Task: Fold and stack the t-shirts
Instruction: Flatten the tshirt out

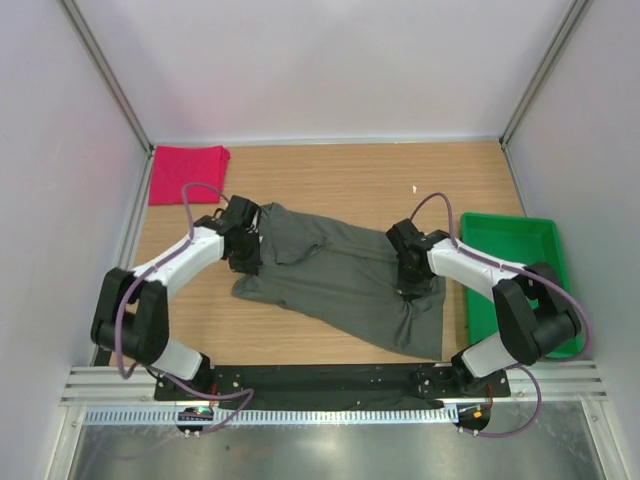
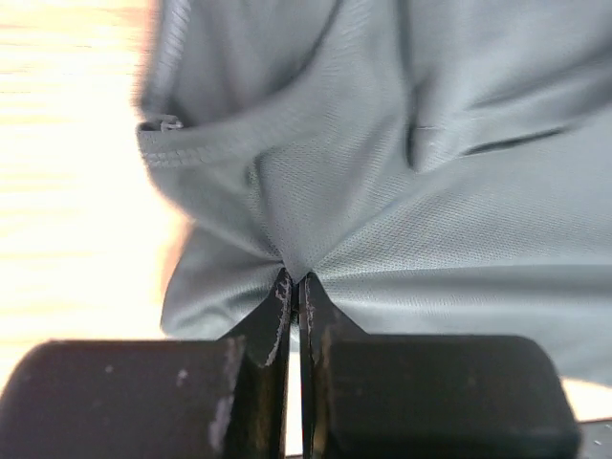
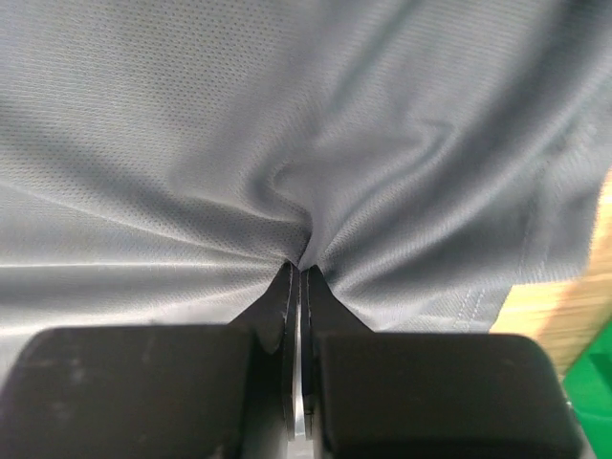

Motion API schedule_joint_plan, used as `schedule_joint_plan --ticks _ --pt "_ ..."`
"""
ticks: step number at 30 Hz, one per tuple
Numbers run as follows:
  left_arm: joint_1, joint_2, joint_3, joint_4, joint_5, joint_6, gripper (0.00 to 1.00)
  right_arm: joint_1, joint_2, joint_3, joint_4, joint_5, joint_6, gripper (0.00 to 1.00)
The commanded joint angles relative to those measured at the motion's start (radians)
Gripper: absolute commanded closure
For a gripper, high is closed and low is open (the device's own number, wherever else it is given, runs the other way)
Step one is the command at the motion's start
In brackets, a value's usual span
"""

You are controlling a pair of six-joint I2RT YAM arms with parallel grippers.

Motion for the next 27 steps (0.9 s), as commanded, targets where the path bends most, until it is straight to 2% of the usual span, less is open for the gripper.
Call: schedule_joint_plan --ticks 1,8,10,16,19,21,22,24,27 --pt "0.008 -0.172 0.019 -0.076 -0.064 0.003 1.00 -0.002 -0.137 0.015 -0.037 0.097 0.010 0.99" --pt "0.008 -0.543 0.041 -0.228 -0.103 -0.094 1.00 0.000 -0.428 0.107 -0.229 -0.027 0.031 0.99" --pt "0.006 -0.636 0.047 -0.259 -0.089 -0.123 1.00 0.000 -0.468 0.127 -0.253 -0.038 0.047 0.99" --pt "0.008 -0.767 0.101 -0.294 -0.055 -0.112 1.00 0.000 -0.524 0.213 -0.338 -0.009 0.024 0.99" --pt "0.008 -0.751 0.121 -0.227 -0.055 -0.137 1.00 -0.002 -0.498 0.202 -0.280 0.026 -0.007 0.99" --pt "0.008 -0.664 0.171 -0.208 -0.023 -0.120 1.00 -0.002 -0.409 0.272 -0.246 0.026 -0.031 0.99" --pt "0.008 -0.624 0.255 -0.226 -0.006 -0.108 1.00 0.000 -0.377 0.312 -0.252 0.029 -0.042 0.99" --pt "0.008 -0.558 0.326 -0.312 -0.011 -0.080 1.00 -0.002 -0.346 0.409 -0.282 0.043 -0.074 0.99" --pt "0.008 -0.623 0.348 -0.343 -0.085 -0.072 1.00 0.000 -0.370 0.458 -0.328 0.054 -0.084 0.99"
